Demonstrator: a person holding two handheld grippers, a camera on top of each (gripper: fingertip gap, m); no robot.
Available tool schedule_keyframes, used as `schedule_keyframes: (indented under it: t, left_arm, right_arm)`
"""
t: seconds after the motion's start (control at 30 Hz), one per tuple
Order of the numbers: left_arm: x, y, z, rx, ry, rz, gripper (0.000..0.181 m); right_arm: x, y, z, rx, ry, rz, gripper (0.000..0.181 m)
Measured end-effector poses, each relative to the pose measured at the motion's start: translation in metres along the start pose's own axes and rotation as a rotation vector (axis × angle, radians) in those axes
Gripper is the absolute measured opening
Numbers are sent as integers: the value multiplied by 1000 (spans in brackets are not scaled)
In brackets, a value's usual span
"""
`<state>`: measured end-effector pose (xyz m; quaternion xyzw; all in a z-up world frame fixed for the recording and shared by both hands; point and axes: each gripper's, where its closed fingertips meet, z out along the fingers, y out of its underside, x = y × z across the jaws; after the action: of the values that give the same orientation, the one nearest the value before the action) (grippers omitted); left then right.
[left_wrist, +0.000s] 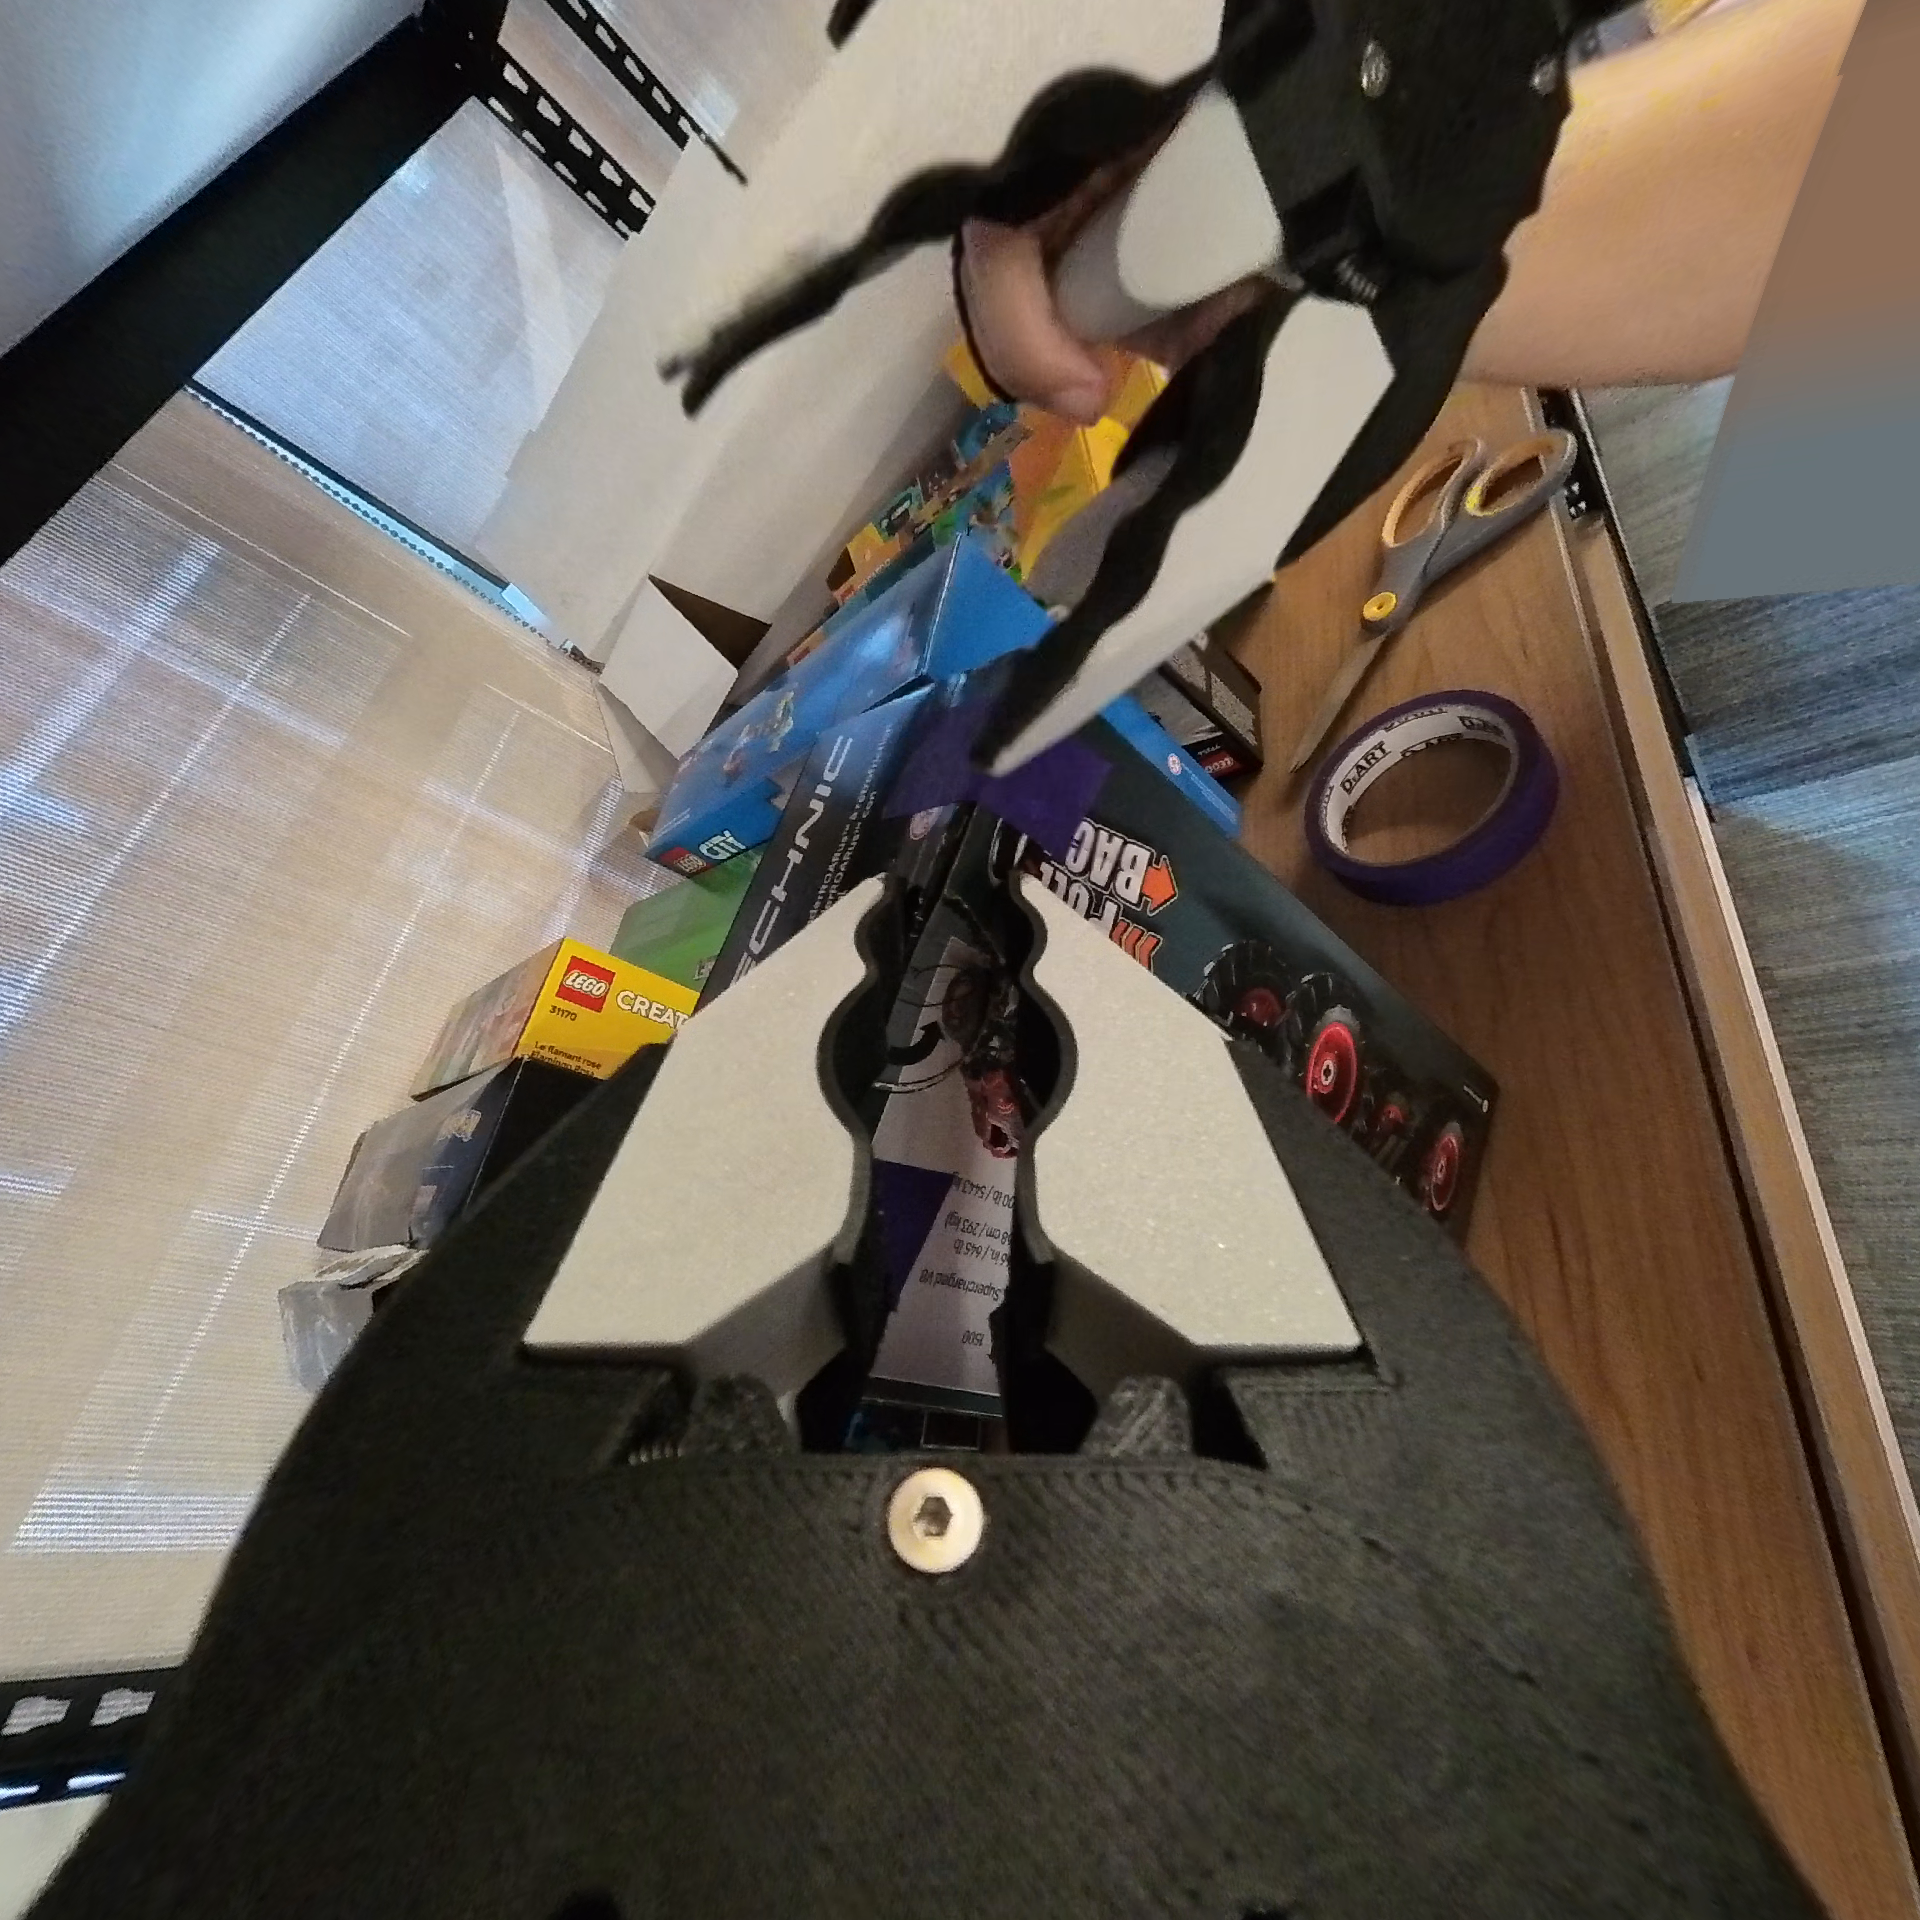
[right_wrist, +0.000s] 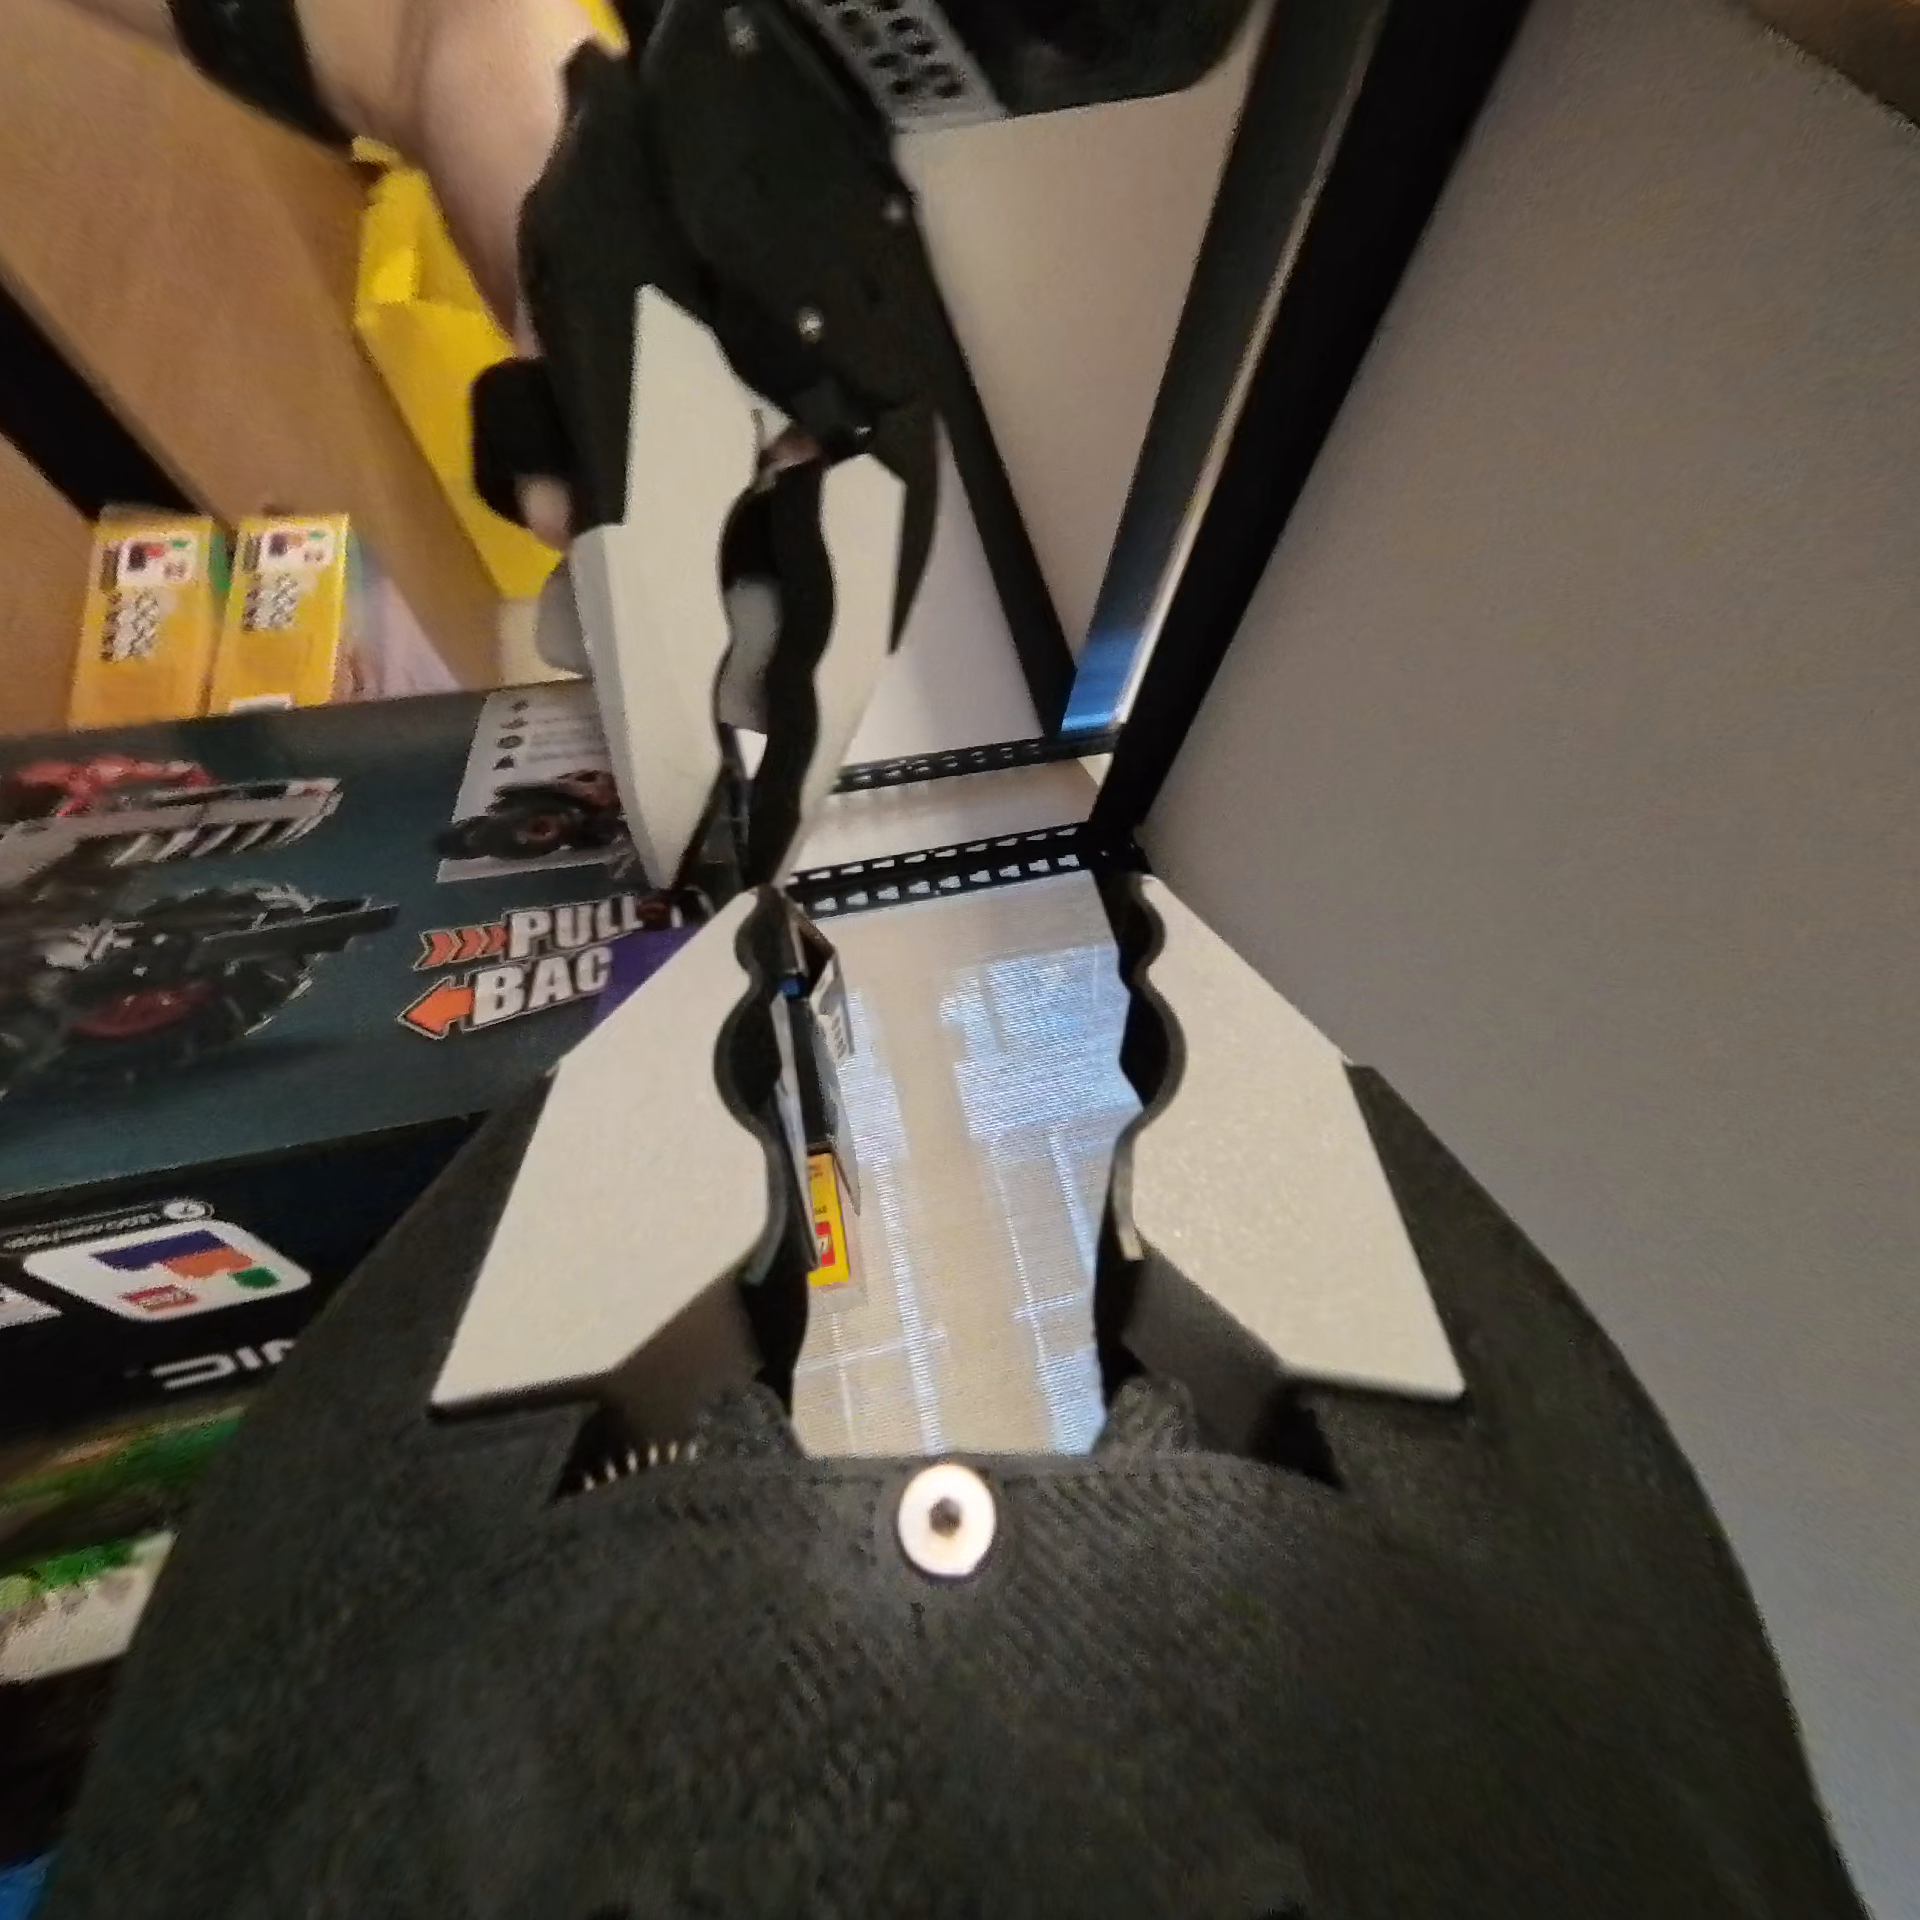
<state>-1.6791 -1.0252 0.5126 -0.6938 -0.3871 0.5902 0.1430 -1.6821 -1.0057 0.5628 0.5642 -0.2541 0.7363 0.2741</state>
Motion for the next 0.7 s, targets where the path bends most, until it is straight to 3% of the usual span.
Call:
schedule_keyframes:
  t: [0.2,0.4,0.6,0.7]
  left_arm:
    - [-1,0,0,-2,6,-6,17]
    - [-1,1,1,0,11,-9,17]
    - [-3,1,3,-4,3,-8,17]
    - [-3,2,2,-4,7,-12,17]
  right_arm:
    - [-41,2,5,-14,-116,-83,68]
    - [-9,5,3,-26,-52,-9,70]
    - [-36,14,-1,-82,-155,53,68]
    - [-22,14,-2,-64,-125,95,72]
